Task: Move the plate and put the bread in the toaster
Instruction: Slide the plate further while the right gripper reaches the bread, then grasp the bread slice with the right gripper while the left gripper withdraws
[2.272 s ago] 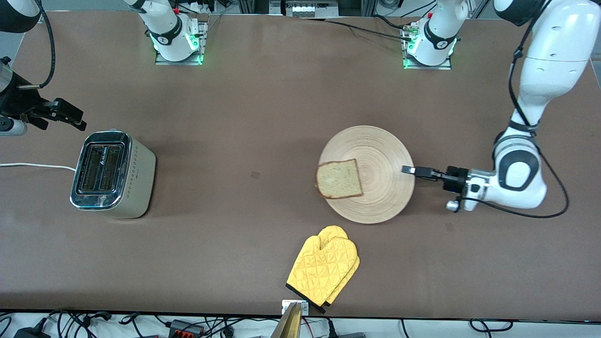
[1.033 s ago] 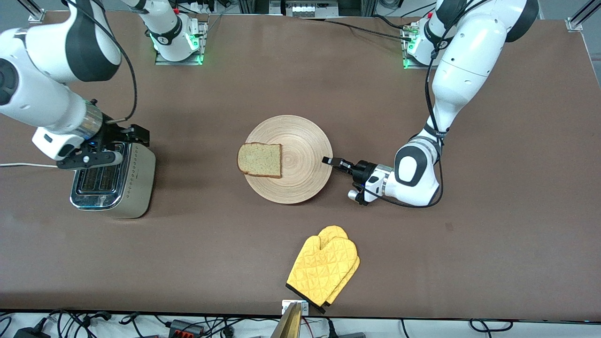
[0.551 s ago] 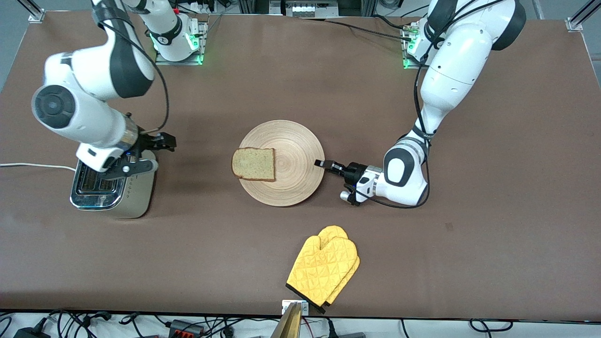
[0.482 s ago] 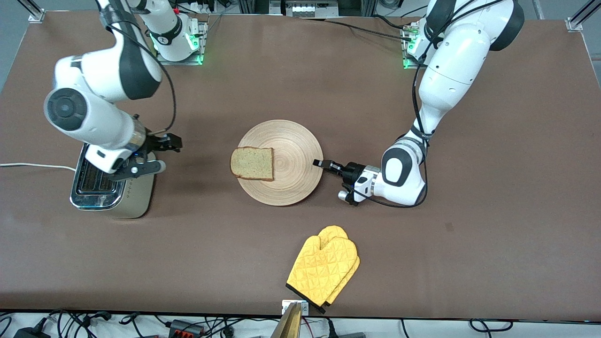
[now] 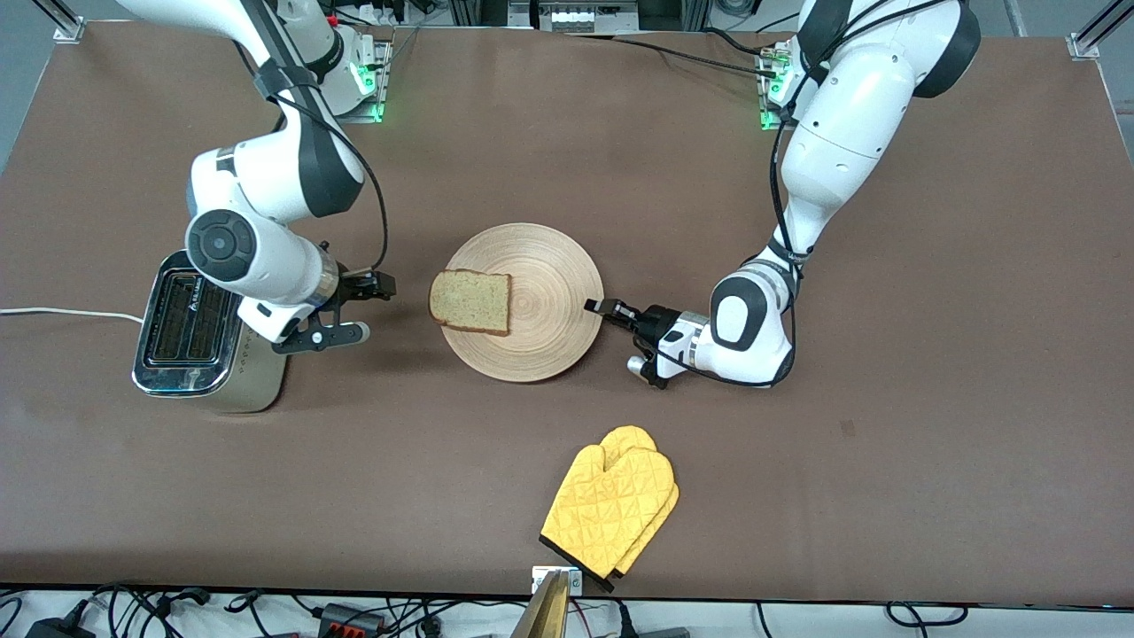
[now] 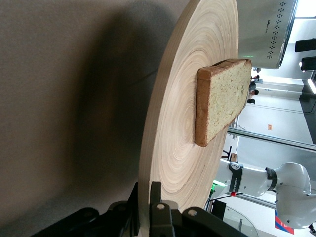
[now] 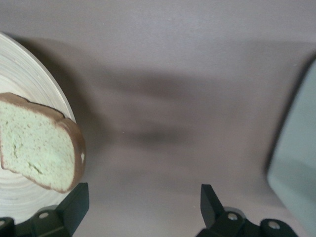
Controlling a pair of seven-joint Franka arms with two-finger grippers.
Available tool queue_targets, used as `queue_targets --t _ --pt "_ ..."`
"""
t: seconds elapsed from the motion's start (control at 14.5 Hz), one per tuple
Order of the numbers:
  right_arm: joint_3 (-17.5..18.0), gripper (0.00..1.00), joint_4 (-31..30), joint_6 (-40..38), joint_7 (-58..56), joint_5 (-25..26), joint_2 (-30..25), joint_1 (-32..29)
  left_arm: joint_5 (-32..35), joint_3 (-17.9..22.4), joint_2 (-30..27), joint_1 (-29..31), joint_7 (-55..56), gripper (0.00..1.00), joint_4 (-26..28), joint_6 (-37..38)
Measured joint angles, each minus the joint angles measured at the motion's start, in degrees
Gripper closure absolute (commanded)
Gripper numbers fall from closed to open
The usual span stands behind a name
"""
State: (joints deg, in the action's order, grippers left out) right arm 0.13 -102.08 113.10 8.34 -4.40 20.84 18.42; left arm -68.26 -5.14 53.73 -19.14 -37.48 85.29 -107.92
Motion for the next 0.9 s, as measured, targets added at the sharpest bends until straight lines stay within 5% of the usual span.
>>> queue_targets --t 0.21,0.48,0.9 --pt "0.0 0.00 -1.5 2.9 0.9 -5.5 0.9 0.8 1.1 0.1 0.1 0.0 -0.2 0.85 0.0 -0.1" --pt "0.0 0.00 -4.3 6.2 0.9 -6.6 1.1 1.3 1.4 0.1 0.2 -0.1 -0.3 0.67 -0.1 -0.6" --pt "0.0 0.00 -5.4 9.6 1.3 -10.2 3.9 3.2 1.4 1.7 0.1 1.4 -0.3 0.57 -1.1 -0.7"
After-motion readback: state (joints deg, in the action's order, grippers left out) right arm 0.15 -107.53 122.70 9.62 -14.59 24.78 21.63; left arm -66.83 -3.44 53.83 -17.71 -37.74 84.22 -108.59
